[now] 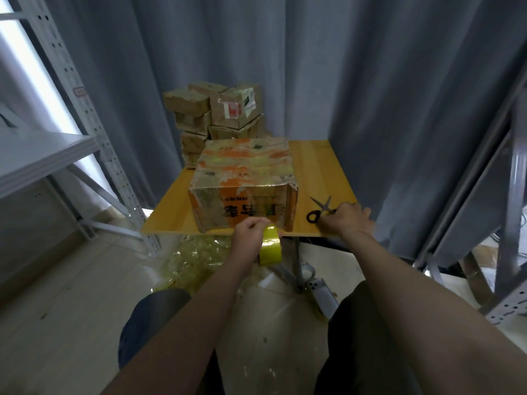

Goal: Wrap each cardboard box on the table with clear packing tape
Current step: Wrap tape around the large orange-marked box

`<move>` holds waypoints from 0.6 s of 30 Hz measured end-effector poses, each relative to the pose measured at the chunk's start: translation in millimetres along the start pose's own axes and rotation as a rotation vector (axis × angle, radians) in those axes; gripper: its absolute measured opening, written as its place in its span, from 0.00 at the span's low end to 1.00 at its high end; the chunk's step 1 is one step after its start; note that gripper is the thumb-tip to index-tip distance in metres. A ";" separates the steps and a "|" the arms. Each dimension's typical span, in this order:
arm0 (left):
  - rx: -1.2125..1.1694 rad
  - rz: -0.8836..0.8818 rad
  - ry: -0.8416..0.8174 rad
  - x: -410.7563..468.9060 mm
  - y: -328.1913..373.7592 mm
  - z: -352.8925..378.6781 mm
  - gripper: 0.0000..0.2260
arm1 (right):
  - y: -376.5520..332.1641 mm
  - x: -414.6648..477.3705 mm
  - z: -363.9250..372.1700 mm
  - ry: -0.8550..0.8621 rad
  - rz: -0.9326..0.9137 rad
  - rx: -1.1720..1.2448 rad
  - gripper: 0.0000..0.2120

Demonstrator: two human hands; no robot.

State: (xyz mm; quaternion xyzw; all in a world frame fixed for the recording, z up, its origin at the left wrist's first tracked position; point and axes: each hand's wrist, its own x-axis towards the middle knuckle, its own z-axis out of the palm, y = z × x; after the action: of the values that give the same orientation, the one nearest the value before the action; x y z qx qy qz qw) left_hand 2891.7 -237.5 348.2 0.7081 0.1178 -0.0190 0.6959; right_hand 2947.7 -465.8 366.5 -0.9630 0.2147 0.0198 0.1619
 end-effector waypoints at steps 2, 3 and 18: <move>0.004 0.002 -0.008 -1.8 0.1 -0.6 0.09 | -3.6 -0.4 -2.7 -0.037 0.032 -0.003 0.42; 0.000 -0.004 -0.009 -2.4 0.6 -1.0 0.09 | -6.8 -1.4 -4.3 -0.054 0.056 -0.015 0.44; 0.012 0.023 -0.051 -18.2 5.6 -15.6 0.05 | 1.5 -48.1 -35.7 -0.404 -0.329 1.483 0.18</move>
State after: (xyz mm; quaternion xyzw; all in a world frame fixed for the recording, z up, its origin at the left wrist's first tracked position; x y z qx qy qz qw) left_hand 2872.9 -224.6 357.7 0.7129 0.0918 -0.0297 0.6946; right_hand 2902.4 -459.0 405.0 -0.6005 -0.0069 0.0216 0.7993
